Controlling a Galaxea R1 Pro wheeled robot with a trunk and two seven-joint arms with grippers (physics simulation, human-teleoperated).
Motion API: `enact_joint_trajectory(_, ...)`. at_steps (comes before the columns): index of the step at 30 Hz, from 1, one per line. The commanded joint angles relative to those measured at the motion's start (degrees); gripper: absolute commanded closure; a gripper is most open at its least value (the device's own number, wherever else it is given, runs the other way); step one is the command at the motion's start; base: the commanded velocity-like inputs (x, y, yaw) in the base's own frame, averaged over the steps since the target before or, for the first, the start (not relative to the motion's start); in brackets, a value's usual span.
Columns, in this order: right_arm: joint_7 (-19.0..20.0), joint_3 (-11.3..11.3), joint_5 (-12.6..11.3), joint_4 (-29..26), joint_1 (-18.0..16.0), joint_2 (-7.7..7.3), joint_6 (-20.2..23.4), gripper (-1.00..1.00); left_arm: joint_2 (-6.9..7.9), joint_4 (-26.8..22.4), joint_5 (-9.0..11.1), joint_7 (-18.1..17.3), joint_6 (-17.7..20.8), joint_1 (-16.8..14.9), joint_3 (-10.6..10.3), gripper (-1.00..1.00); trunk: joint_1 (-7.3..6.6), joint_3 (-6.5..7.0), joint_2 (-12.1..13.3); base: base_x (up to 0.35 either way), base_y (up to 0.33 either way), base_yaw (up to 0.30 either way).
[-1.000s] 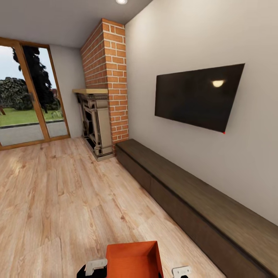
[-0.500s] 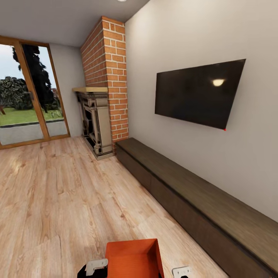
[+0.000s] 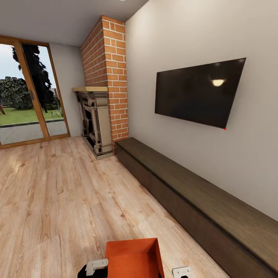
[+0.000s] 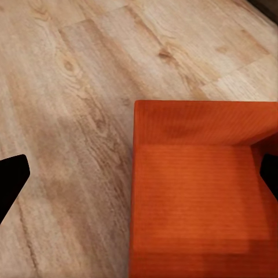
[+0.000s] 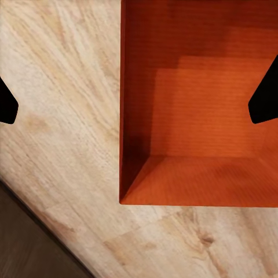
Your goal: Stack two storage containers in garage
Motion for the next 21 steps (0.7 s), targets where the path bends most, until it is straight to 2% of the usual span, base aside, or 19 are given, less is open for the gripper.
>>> enact_joint_trajectory(1,-0.40,0.29,0.26,0.05,-0.04,0.01,-0.11,-1.00,0.03,0.04,0.56,0.32,-0.22,-0.05,-0.49,-1.00,-0.01,-0.06,-0.03,0.000,0.000,0.000)
enact_joint_trajectory(21,-0.31,0.32,0.26,0.05,-0.04,-0.01,-0.09,-1.00,0.11,0.04,0.56,0.32,-0.22,-0.05,-0.41,-1.00,-0.01,-0.06,-0.03,0.000,0.000,0.000)
